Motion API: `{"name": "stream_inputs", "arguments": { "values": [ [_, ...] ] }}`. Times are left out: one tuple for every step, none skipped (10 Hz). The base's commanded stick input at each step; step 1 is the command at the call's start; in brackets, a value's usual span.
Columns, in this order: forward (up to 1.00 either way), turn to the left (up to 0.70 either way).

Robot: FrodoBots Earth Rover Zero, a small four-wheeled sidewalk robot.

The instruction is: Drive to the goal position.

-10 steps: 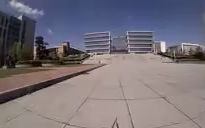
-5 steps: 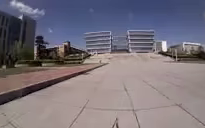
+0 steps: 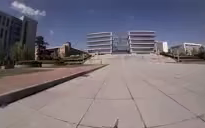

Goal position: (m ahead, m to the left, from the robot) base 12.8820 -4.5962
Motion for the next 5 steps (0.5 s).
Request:
{"name": "stream_inputs", "arguments": {
  "values": [
    [0.7, 0.0],
    [0.7, 0.0],
    [0.7, 0.0],
    [0.7, 0.0],
    [0.7, 0.0]
  ]
}}
